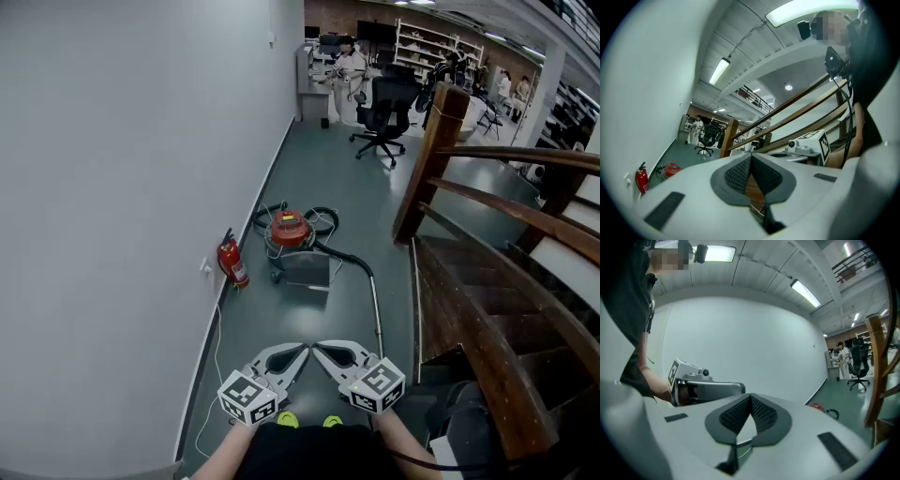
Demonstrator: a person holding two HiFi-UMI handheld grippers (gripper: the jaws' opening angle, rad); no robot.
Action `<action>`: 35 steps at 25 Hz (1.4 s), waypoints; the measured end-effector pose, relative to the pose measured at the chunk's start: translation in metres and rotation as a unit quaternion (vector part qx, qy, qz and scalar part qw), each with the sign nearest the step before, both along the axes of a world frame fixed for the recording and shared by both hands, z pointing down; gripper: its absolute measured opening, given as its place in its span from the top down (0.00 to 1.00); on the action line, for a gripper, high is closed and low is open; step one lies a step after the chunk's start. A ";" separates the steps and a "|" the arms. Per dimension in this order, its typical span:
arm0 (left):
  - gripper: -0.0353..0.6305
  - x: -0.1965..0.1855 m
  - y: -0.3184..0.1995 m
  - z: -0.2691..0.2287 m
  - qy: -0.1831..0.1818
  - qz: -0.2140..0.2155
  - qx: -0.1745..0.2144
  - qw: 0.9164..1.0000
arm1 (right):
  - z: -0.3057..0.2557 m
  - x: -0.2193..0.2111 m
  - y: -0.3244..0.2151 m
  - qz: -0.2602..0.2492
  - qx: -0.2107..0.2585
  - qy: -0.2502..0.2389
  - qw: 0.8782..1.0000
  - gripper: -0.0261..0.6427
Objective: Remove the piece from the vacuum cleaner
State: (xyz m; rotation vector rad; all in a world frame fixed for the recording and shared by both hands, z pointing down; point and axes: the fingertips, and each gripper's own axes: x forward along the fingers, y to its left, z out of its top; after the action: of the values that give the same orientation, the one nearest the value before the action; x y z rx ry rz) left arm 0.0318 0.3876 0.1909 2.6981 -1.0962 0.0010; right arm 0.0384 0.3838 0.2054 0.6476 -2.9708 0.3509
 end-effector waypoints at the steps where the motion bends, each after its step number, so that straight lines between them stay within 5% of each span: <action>1: 0.93 0.001 0.000 -0.001 0.001 0.001 0.001 1.000 | 0.000 0.000 0.000 -0.001 0.000 0.001 1.000 0.94; 35: 0.93 -0.008 0.006 0.003 -0.013 0.025 0.000 1.000 | 0.002 -0.012 0.004 0.015 -0.009 0.005 1.000 0.94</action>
State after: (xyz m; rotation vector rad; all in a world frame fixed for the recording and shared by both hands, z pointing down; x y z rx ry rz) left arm 0.0243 0.3932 0.1943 2.7324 -1.0372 0.0453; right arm 0.0268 0.3879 0.2075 0.6911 -2.9474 0.3765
